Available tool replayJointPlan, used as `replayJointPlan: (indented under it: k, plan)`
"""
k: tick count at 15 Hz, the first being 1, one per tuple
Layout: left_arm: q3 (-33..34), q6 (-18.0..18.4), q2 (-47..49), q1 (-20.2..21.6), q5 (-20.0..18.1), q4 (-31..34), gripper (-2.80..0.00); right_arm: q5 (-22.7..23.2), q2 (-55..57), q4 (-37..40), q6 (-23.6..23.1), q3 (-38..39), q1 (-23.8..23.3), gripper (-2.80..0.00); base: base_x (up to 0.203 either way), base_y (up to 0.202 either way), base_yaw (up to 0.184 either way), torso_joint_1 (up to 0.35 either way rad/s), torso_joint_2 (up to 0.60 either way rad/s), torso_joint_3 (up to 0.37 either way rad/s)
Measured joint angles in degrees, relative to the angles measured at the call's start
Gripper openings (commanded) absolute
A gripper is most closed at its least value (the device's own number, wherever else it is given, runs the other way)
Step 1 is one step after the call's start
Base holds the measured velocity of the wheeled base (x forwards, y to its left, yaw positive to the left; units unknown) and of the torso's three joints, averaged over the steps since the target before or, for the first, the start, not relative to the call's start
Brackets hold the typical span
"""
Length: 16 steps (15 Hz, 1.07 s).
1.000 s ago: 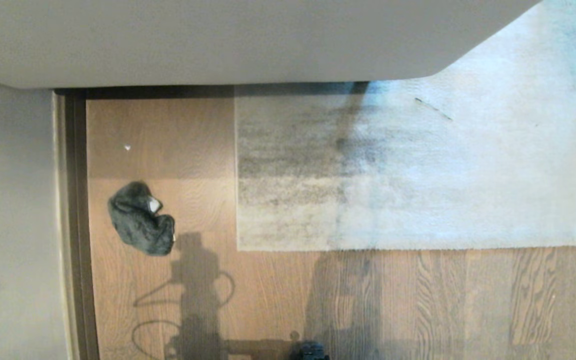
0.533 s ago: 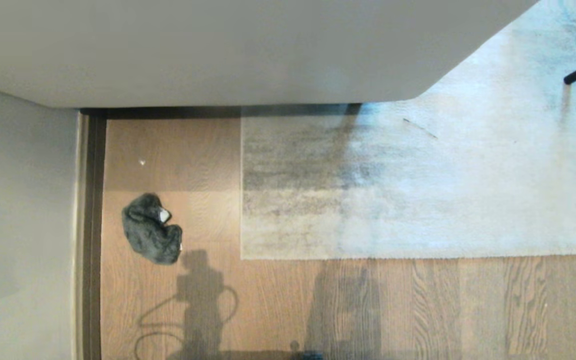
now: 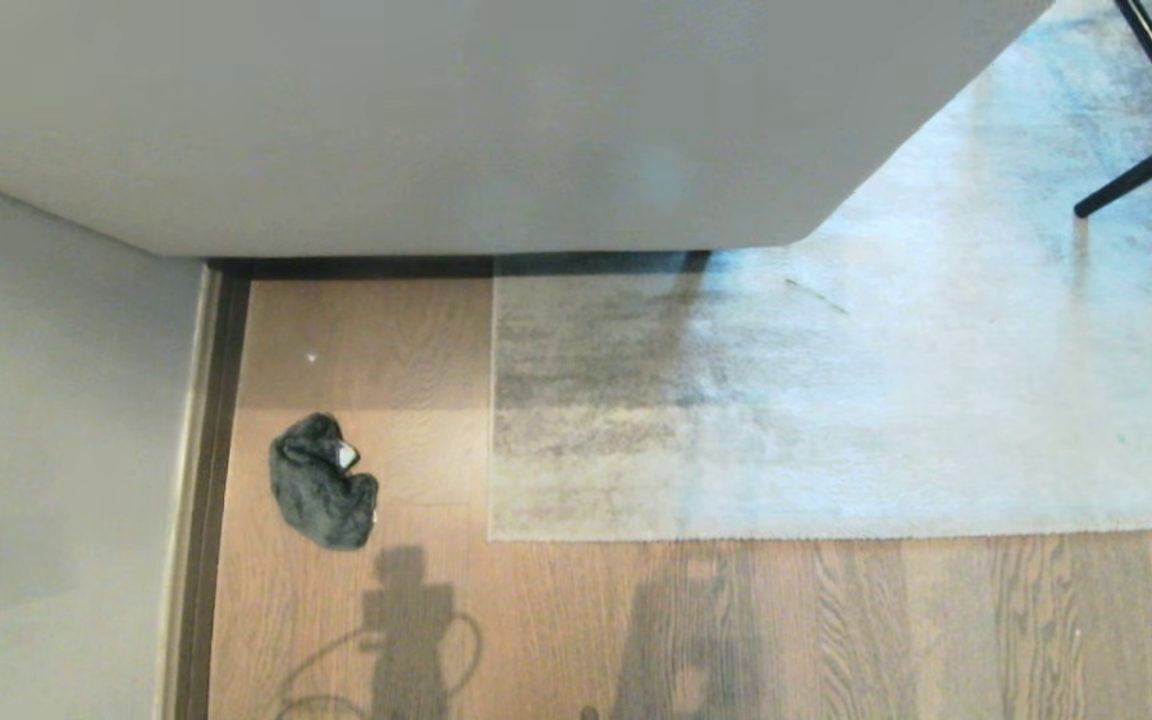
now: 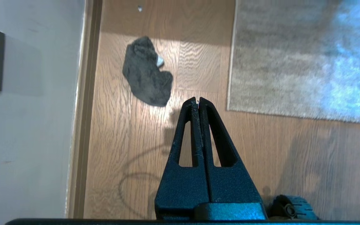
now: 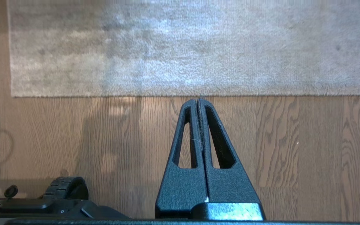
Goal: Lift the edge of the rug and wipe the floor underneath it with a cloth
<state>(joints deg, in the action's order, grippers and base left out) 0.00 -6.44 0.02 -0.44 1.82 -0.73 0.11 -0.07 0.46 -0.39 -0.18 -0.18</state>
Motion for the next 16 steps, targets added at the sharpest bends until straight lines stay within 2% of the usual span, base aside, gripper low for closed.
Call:
replayJointPlan:
  k: [16]
  plan:
    - [0.0, -0.1, 0.0, 0.0, 0.0, 0.0, -2.80, 0.0, 0.0, 0.0, 0.0, 0.0, 0.0, -2.80, 0.000, 0.000, 0.000, 0.003, 0.00, 0.203]
